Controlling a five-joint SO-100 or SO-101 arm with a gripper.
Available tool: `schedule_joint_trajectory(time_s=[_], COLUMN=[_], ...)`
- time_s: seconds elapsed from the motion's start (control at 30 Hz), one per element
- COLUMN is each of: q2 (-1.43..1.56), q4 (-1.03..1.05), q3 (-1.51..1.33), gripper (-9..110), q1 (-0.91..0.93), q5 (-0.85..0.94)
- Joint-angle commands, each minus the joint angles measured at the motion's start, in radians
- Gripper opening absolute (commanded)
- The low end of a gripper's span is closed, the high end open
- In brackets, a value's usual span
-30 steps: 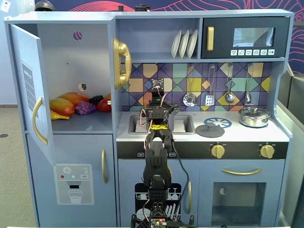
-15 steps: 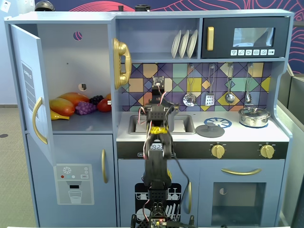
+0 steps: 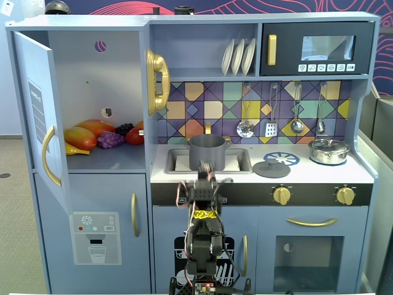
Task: Pick up the green pineapple from the left cabinet and place it in the gray recipient
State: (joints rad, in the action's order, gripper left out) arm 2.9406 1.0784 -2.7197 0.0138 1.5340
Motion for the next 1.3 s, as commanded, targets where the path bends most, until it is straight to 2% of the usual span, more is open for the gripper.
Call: schedule_joint_trajectory(time_s=[0.0, 0.27, 0.43, 0.57, 0.77, 1.27], q2=[0.041, 0.161, 0.236, 0.238, 0.238, 0.238], q4=[-0.179, 0.196, 0.430, 0.431, 0.451, 0.451], q3=[-0.249, -0.281, -0.282, -0.282, -0.282, -0.282], gripper=[0, 0, 0, 0, 4, 5], q1=[-0.048, -0.103, -0.052, -0.003, -0.008, -0.012], q5=[-0.020, -0.141, -0.172, -0.161, -0.023, -0.025])
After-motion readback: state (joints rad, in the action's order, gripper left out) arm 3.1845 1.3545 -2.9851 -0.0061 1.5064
